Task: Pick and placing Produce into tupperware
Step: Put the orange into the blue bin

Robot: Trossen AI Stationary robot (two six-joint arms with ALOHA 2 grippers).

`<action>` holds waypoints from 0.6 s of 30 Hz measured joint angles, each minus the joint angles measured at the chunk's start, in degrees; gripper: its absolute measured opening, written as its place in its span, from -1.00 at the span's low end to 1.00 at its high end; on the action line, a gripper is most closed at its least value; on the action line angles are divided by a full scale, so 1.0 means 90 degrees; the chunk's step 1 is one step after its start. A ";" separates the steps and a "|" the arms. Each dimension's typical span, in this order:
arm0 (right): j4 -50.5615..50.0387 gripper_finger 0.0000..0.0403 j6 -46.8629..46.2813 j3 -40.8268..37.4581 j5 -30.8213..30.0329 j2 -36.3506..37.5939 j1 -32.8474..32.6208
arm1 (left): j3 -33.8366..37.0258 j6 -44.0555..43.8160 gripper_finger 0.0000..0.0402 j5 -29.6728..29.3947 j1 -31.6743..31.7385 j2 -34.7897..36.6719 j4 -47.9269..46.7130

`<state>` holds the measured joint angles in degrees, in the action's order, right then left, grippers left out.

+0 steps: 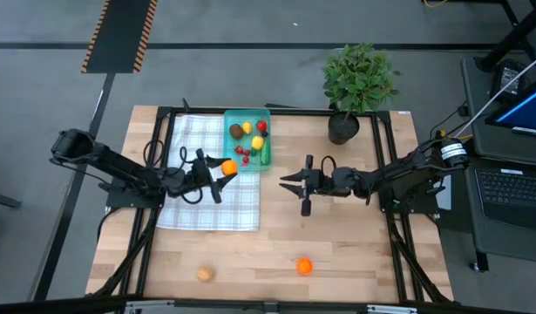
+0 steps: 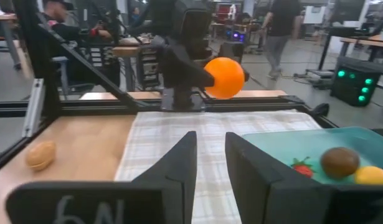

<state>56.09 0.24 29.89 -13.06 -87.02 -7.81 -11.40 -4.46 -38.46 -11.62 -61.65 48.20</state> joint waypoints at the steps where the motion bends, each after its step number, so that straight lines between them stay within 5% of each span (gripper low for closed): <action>1: -0.0005 -0.57 -0.0001 0.0000 0.0000 0.0000 0.0048 | 0.0002 -0.0037 0.20 -0.0002 0.0060 -0.0040 -0.0018; 15: -0.0100 -0.57 0.0018 0.0000 0.0004 0.0000 0.0473 | -0.0301 0.0032 0.20 0.0087 0.1264 -0.0716 -0.0007; 18: -0.0154 -0.57 0.0012 0.0000 0.0007 0.0000 0.0528 | -0.0434 0.0060 0.20 0.0509 0.1605 -0.0792 -0.0011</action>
<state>54.71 0.35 29.89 -12.99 -87.02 -3.05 -15.31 -3.92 -33.89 2.83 -68.78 48.10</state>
